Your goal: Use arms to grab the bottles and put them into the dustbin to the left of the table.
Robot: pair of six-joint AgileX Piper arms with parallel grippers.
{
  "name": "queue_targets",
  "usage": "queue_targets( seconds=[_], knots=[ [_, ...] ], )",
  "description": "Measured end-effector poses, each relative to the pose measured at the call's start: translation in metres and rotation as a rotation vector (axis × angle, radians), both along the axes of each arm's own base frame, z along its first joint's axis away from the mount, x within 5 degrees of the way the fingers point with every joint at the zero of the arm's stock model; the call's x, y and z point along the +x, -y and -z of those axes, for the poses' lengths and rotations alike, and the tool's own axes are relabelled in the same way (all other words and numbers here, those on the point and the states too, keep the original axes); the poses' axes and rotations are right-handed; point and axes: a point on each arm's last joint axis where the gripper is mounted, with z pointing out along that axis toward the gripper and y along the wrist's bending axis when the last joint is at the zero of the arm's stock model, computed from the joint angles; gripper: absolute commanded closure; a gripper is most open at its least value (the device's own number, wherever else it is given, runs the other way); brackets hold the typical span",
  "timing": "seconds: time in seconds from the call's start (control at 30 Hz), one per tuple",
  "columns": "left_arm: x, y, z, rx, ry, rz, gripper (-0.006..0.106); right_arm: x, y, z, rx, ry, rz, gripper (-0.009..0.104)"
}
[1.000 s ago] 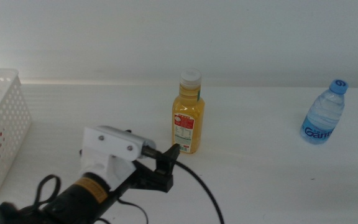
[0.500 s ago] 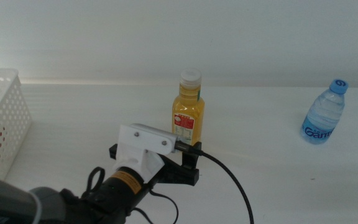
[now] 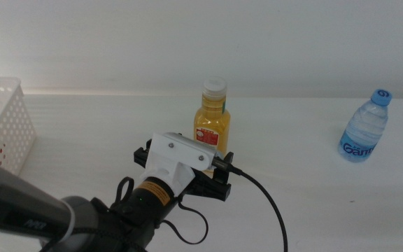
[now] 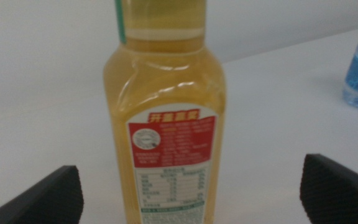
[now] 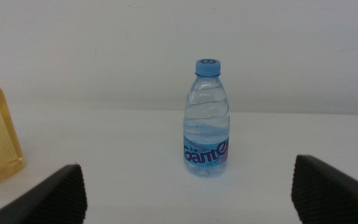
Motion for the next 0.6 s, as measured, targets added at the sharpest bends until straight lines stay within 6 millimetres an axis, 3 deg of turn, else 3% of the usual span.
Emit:
queue_targets(
  seconds=[0.3, 0.6],
  knots=[
    [0.011, -0.005, 0.003, -0.010, -0.007, -0.016, 0.007, 0.000, 0.000, 0.000, 0.000, 0.000, 0.000, 0.007],
    [0.023, 0.003, 0.007, -0.026, -0.008, -0.031, 0.007, 0.000, 0.000, 0.000, 0.000, 0.000, 0.000, 0.007]
  ],
)
